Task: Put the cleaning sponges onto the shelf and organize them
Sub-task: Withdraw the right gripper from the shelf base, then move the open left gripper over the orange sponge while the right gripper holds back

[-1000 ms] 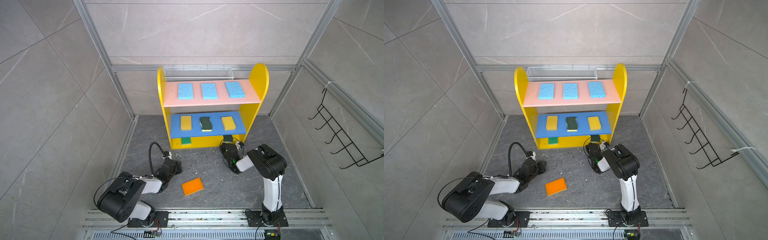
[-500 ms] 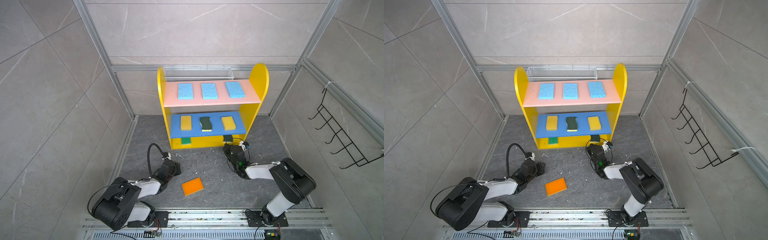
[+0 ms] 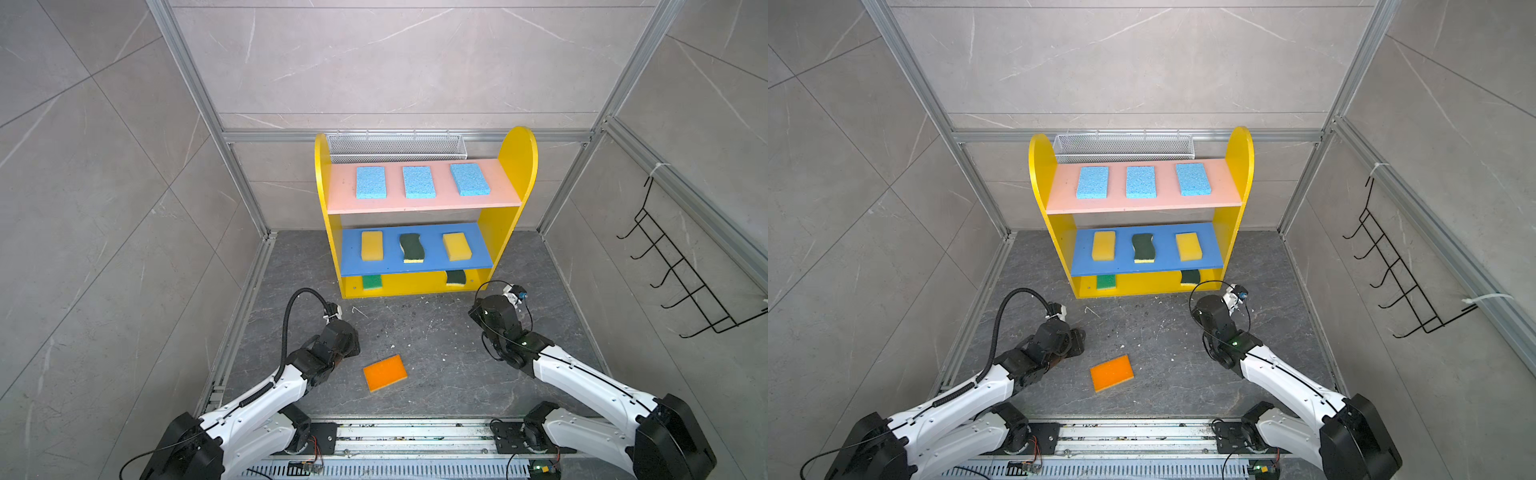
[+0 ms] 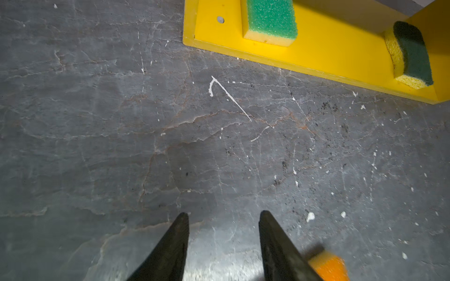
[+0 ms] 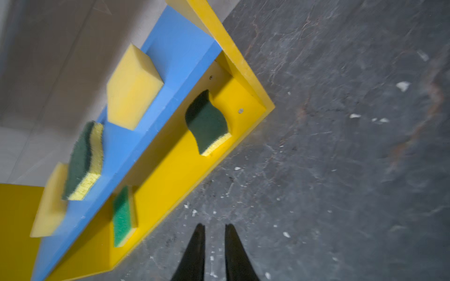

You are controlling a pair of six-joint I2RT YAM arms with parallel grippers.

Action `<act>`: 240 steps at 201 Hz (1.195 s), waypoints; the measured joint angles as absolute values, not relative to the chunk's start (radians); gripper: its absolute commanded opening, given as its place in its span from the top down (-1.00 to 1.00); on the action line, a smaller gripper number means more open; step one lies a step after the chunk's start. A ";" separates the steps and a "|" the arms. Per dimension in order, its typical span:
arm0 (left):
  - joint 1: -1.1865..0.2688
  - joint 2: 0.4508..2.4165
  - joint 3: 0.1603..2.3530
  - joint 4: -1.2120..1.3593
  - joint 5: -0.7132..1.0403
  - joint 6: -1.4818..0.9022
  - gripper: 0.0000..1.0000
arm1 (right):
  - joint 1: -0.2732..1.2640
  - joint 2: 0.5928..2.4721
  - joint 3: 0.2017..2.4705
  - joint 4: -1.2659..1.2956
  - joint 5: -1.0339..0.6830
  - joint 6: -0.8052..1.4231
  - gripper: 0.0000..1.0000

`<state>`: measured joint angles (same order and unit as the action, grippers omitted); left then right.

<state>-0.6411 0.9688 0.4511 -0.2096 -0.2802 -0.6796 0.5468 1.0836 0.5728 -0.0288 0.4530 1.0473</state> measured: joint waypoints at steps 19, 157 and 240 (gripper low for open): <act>-0.654 0.970 0.523 -0.340 -0.258 -0.650 -0.42 | 0.546 1.042 0.584 -0.134 0.464 0.979 0.00; -1.019 1.175 0.726 -0.667 -0.265 -0.509 -0.71 | 0.439 0.970 0.775 -0.423 0.369 0.698 -0.57; -1.068 1.353 0.819 -0.641 -0.231 -0.336 -0.77 | 0.363 0.885 0.775 -0.514 0.330 0.651 -0.64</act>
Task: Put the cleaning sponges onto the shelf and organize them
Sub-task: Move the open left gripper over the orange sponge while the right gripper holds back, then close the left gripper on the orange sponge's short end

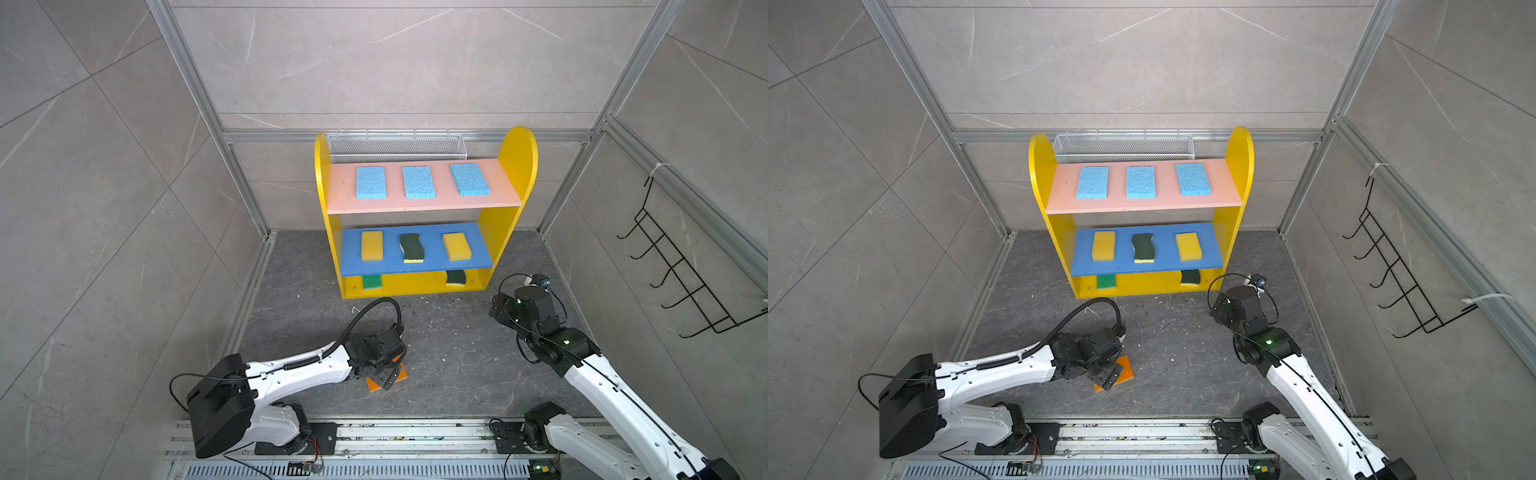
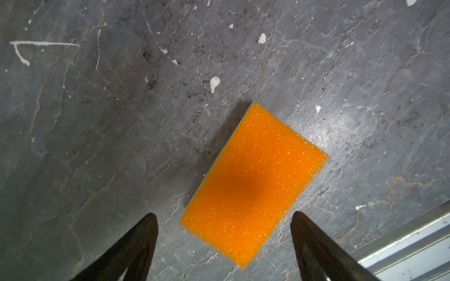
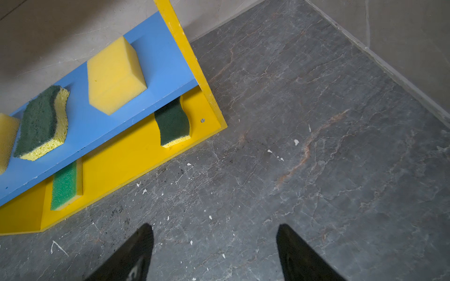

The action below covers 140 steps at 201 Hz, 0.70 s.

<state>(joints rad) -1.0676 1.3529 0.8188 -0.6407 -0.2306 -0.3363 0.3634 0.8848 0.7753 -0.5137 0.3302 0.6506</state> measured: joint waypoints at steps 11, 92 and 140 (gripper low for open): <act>-1.075 1.391 0.840 -0.637 -0.226 -0.325 -0.77 | 0.356 0.881 0.775 -0.516 0.318 0.649 -0.64; -1.141 1.540 0.936 -0.646 -0.190 -0.230 -0.83 | 0.321 0.859 0.754 -0.521 0.236 0.635 -0.66; -1.126 1.629 1.000 -0.682 -0.198 -0.140 -0.84 | 0.300 0.840 0.735 -0.521 0.195 0.633 -0.67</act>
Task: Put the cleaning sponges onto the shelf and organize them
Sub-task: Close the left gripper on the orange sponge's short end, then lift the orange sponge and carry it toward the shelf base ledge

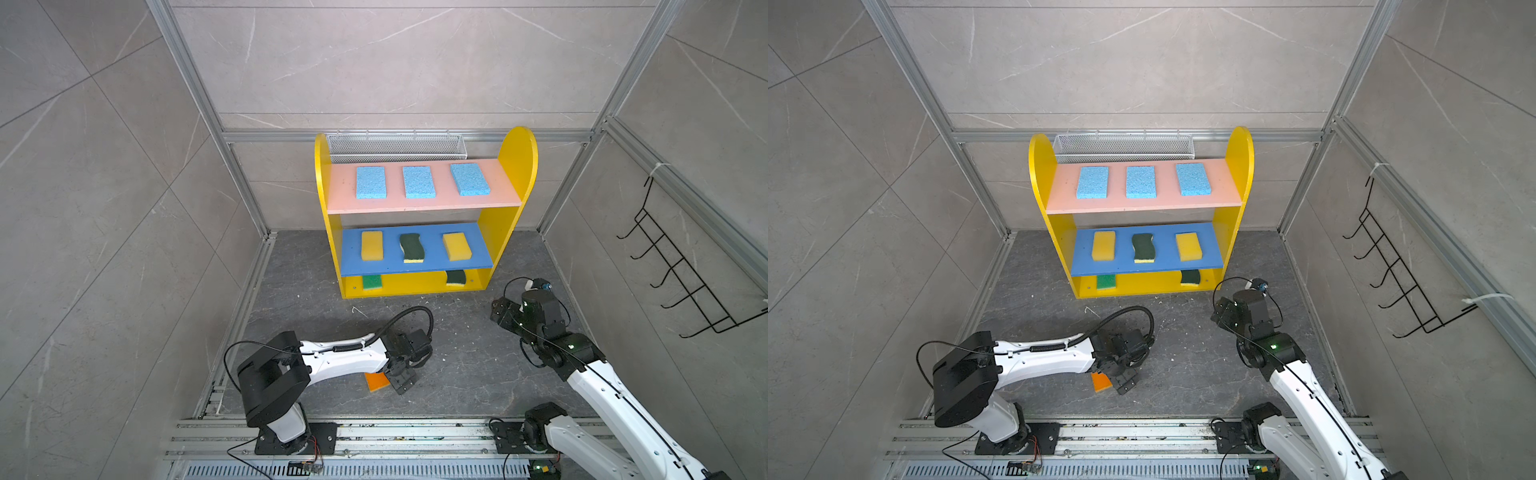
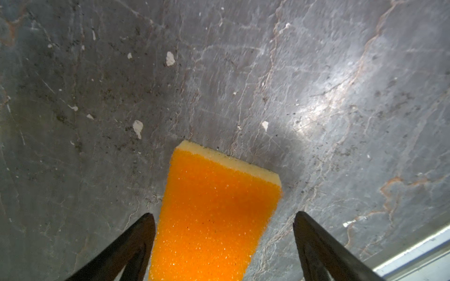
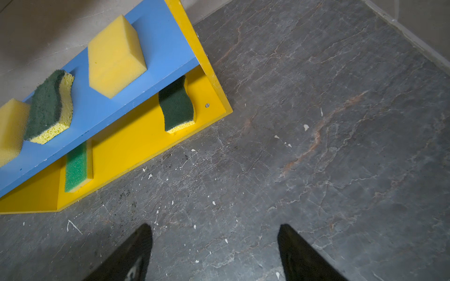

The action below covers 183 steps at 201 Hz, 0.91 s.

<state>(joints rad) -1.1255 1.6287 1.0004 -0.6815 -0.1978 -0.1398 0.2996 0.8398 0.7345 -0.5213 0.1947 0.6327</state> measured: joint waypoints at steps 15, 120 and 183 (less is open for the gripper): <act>-1.108 1.637 1.008 -0.687 -0.197 -0.122 -0.84 | 0.293 0.833 0.735 -0.521 0.185 0.631 -0.67; -0.981 1.699 1.018 -0.680 -0.116 -0.021 -0.42 | 0.246 0.822 0.723 -0.522 0.099 0.616 -0.67; -0.968 1.802 1.168 -0.636 -0.070 -0.100 -0.34 | 0.231 0.804 0.723 -0.533 0.085 0.608 -0.67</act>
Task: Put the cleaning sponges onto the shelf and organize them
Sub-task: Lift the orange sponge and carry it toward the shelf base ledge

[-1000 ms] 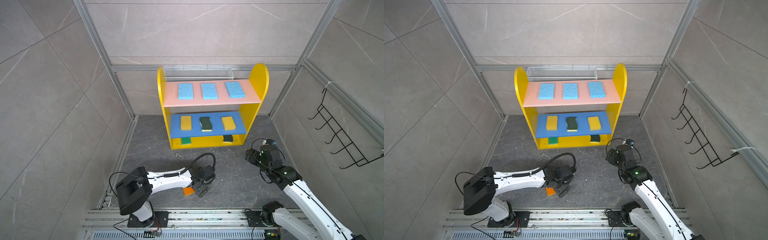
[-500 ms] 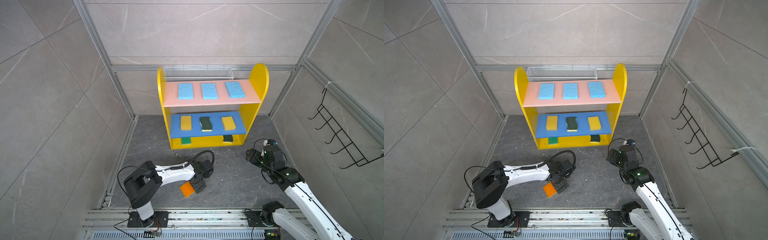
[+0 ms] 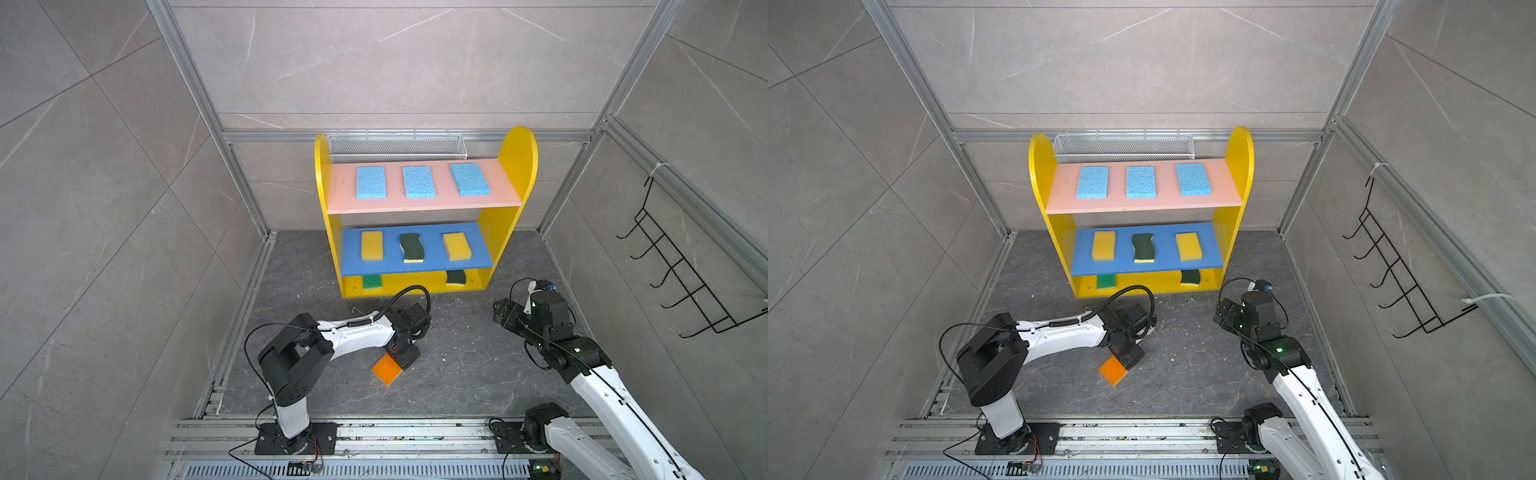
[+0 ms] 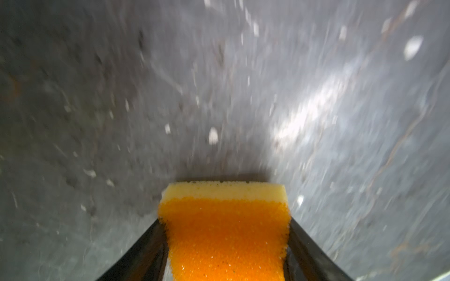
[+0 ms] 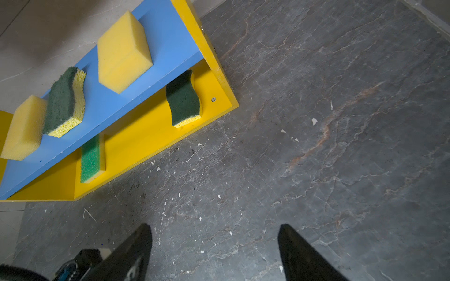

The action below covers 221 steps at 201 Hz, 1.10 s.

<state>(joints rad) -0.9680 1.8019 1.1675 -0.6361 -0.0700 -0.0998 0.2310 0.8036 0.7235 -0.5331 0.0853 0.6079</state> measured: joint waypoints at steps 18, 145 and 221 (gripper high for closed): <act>-0.971 1.875 1.280 -0.646 -0.102 -0.164 -0.36 | 0.227 0.799 0.723 -0.546 0.085 0.604 -0.67; -0.983 1.911 1.328 -0.686 -0.170 -0.461 -0.78 | 0.220 0.740 0.734 -0.618 0.080 0.579 -0.67; -1.056 1.839 1.213 -0.596 -0.155 -0.517 -0.91 | 0.220 0.711 0.735 -0.636 0.062 0.579 -0.67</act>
